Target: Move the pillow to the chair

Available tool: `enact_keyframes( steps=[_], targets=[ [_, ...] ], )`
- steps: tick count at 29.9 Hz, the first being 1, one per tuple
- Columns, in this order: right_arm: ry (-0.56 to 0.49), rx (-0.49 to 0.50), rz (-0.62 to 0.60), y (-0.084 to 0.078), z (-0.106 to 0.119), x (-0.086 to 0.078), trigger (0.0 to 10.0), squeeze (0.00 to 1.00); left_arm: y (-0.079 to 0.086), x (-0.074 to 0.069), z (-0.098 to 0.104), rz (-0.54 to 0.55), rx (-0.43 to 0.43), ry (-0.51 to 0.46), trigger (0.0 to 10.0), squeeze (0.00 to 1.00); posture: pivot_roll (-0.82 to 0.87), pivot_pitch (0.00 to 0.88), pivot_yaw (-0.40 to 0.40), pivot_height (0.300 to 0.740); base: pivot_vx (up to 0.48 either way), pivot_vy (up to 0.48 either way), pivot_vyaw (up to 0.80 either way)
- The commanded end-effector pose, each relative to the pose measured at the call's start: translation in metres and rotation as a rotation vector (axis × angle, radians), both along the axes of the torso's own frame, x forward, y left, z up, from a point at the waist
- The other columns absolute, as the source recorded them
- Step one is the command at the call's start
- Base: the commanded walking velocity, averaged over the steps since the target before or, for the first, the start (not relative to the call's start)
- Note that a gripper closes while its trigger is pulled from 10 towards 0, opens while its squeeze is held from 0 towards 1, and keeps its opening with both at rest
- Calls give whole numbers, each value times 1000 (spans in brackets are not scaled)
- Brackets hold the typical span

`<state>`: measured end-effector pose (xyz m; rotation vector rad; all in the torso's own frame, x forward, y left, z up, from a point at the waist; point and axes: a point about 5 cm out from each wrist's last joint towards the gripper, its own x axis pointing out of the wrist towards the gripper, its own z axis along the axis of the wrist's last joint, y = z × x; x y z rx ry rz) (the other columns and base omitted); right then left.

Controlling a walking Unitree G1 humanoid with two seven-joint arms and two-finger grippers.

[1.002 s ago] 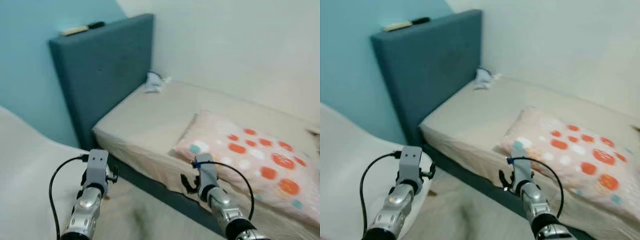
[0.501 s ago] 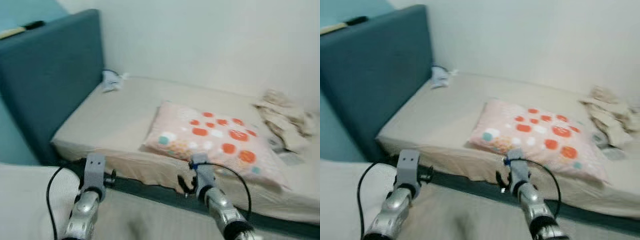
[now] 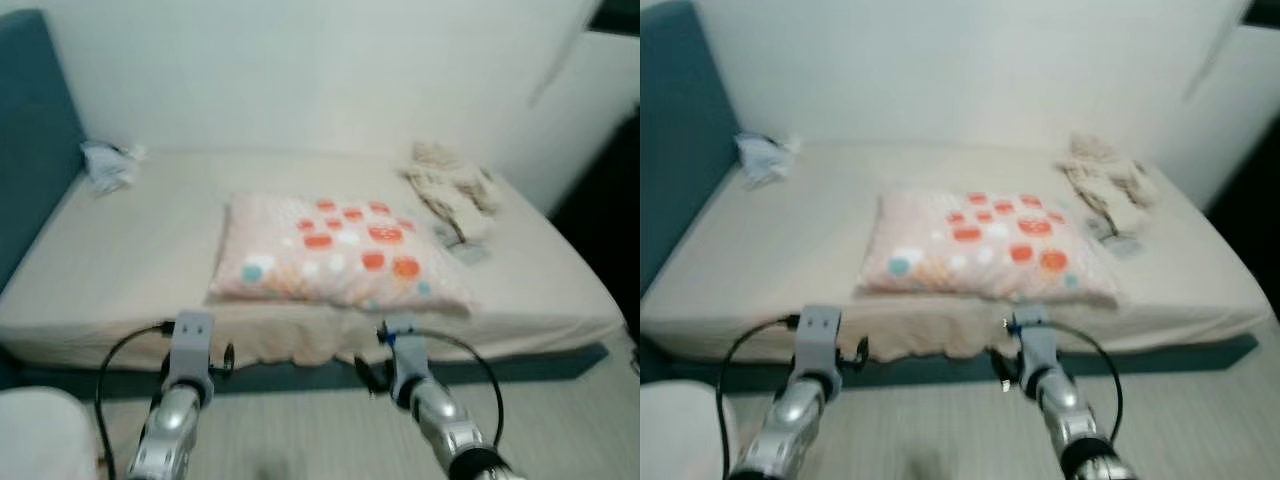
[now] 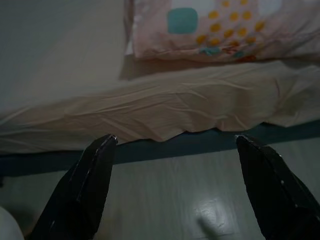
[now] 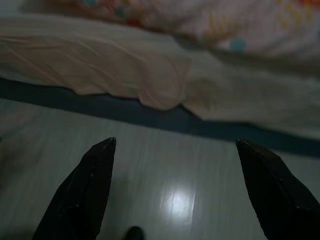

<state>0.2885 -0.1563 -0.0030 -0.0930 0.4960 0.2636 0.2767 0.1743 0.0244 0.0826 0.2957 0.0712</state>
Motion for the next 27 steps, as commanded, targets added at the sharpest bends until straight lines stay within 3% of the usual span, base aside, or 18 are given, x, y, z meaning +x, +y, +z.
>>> enact_keyframes(
  steps=[1,4,15,27],
  targets=[
    [11,-4,-6,-3,-2,-2,10000,0,-3,-2,-1,-12,-1,4,10000,0,41,79,-60,740,0,0,-800],
    [29,-8,0,-3,-5,-5,10000,0,-4,-5,-1,-15,2,2,10000,0,46,86,-64,740,0,0,-700],
    [15,-13,52,5,-4,-5,10000,0,-6,-5,9,-11,-46,-77,10000,0,47,87,-62,740,0,0,0],
    [11,-13,50,4,-3,-5,10000,0,-7,-5,12,-31,-38,-86,10000,0,45,89,-61,740,340,0,0]
  ],
)
